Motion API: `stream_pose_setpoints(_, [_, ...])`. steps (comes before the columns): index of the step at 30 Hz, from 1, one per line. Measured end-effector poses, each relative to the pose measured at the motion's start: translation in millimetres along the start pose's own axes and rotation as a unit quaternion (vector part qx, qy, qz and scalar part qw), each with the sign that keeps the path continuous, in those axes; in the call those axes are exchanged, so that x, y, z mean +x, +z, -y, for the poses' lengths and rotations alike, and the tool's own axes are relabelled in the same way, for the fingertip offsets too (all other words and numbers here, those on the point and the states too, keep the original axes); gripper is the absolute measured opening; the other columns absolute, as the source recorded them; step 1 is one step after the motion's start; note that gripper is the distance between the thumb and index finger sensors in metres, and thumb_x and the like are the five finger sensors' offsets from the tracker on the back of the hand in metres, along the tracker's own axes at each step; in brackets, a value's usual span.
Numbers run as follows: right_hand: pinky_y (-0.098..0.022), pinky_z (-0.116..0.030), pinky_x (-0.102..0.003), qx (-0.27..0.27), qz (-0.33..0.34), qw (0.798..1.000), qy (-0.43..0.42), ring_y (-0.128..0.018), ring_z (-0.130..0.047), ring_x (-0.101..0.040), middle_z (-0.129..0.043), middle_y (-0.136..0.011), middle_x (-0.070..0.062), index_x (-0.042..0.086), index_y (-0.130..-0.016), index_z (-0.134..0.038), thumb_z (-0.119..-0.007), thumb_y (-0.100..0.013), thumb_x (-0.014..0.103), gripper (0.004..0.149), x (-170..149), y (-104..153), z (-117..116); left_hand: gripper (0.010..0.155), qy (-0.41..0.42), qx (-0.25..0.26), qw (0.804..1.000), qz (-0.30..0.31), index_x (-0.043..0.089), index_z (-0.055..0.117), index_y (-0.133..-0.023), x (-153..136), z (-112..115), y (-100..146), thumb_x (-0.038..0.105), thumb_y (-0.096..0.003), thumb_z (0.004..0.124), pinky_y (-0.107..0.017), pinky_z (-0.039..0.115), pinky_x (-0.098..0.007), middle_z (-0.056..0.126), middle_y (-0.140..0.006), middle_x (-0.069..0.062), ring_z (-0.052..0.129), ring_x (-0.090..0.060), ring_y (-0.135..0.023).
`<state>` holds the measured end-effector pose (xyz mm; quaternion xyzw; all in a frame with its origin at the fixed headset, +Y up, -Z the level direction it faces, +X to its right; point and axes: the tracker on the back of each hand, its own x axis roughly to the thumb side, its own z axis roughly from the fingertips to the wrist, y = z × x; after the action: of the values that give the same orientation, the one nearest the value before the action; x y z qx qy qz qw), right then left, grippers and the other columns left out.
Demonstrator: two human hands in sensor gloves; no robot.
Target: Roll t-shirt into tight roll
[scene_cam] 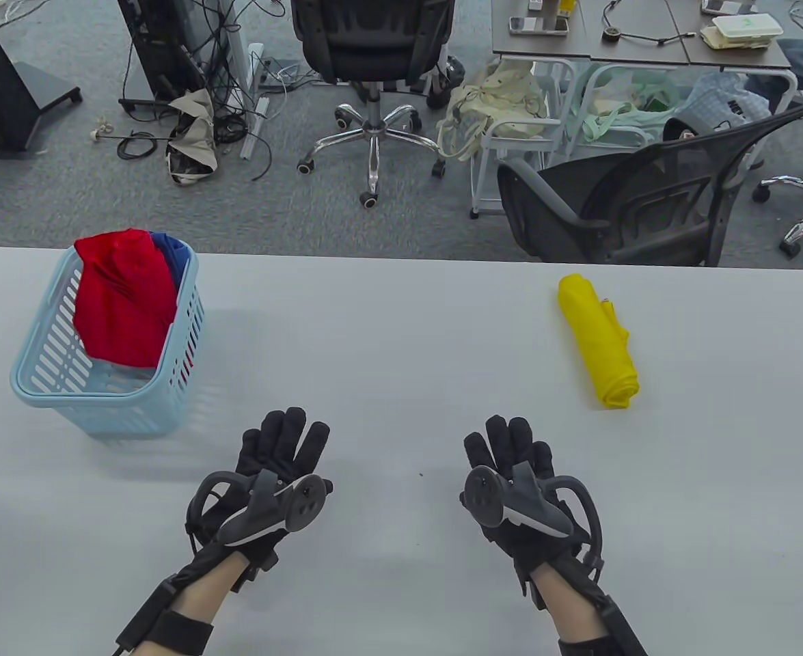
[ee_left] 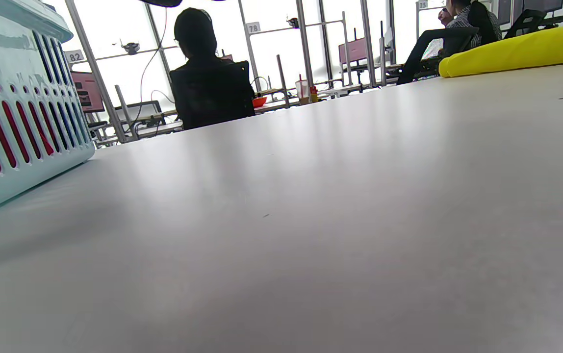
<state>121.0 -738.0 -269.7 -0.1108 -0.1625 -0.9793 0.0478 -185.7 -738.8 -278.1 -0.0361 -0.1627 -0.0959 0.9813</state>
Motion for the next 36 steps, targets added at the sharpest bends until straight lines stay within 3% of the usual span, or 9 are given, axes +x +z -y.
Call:
stream_pose_setpoints(10, [-0.073,-0.005,-0.065,-0.001,-0.008,1.000,-0.017,-0.099,0.024,-0.048,0.024,-0.110,-0.017,0.020,-0.114,0.007,-0.043,-0.065,0.051,0.077,-10.7,3.8,-0.7,0.077,0.030,-0.013,0.999,0.032,0.023,0.009,-0.115,12.6,3.4,-2.0,0.060,-0.0532,0.035,-0.080,0.042,-0.064,0.015,-0.124,-0.021,0.031,-0.049,-0.113])
stream_pose_setpoints(15, [-0.073,-0.006,-0.065,-0.002,-0.013,1.000,-0.024,-0.099,0.023,-0.048,0.023,-0.110,-0.018,0.019,-0.114,0.006,-0.043,-0.065,0.051,0.077,-14.4,4.3,0.9,0.079,0.038,0.043,0.998,0.015,0.020,0.003,-0.114,-3.6,-42.3,-14.4,0.057,-0.0557,0.041,-0.079,0.048,-0.063,0.017,-0.124,-0.022,0.034,-0.049,-0.113])
stream_pose_setpoints(19, [-0.074,-0.008,-0.065,0.001,-0.011,1.000,-0.027,-0.100,0.021,-0.049,0.022,-0.111,-0.018,0.019,-0.115,0.005,-0.044,-0.064,0.051,0.077,-14.4,4.3,1.3,0.081,0.047,0.062,0.996,-0.034,0.018,0.001,-0.113,-48.0,-89.7,-48.3,0.057,-0.0560,0.042,-0.079,0.049,-0.063,0.015,-0.124,-0.023,0.034,-0.049,-0.113])
stream_pose_setpoints(24, [-0.074,-0.009,-0.065,-0.002,-0.002,0.999,-0.038,-0.100,0.020,-0.049,0.021,-0.111,-0.019,0.019,-0.114,0.006,-0.044,-0.064,0.052,0.078,-14.1,5.1,3.4,0.081,0.030,0.047,0.992,-0.110,0.018,0.000,-0.113,-108.1,-121.0,-90.6,0.056,-0.0565,0.043,-0.079,0.049,-0.062,0.015,-0.124,-0.024,0.034,-0.050,-0.112])
stream_pose_setpoints(31, [-0.074,-0.011,-0.065,-0.005,0.003,0.999,-0.045,-0.101,0.018,-0.050,0.019,-0.112,-0.019,0.018,-0.115,0.004,-0.045,-0.064,0.052,0.078,-13.8,5.3,4.6,0.084,-0.039,-0.024,0.974,-0.224,0.018,-0.009,-0.110,-186.7,-123.6,-135.9,0.055,-0.0574,0.045,-0.080,0.046,-0.064,0.002,-0.121,-0.026,0.024,-0.052,-0.111])
stream_pose_setpoints(34, [-0.074,-0.011,-0.065,-0.003,0.007,0.999,-0.046,-0.101,0.018,-0.050,0.019,-0.112,-0.019,0.018,-0.115,0.003,-0.045,-0.064,0.052,0.078,-13.4,5.1,4.4,0.086,-0.053,-0.061,0.955,-0.284,0.019,-0.010,-0.110,-217.0,-115.5,-148.4,0.055,-0.0580,0.048,-0.079,0.045,-0.066,-0.001,-0.120,-0.028,0.019,-0.055,-0.110])
stream_pose_setpoints(36, [-0.074,-0.012,-0.065,-0.002,0.009,0.999,-0.048,-0.102,0.016,-0.050,0.018,-0.113,-0.020,0.018,-0.115,0.003,-0.045,-0.064,0.052,0.078,-13.3,5.0,4.4,0.094,-0.011,-0.106,0.930,-0.352,0.015,-0.026,-0.100,-234.4,-112.0,-154.8,0.058,-0.0586,0.048,-0.078,0.045,-0.072,-0.015,-0.112,-0.032,0.011,-0.061,-0.107])
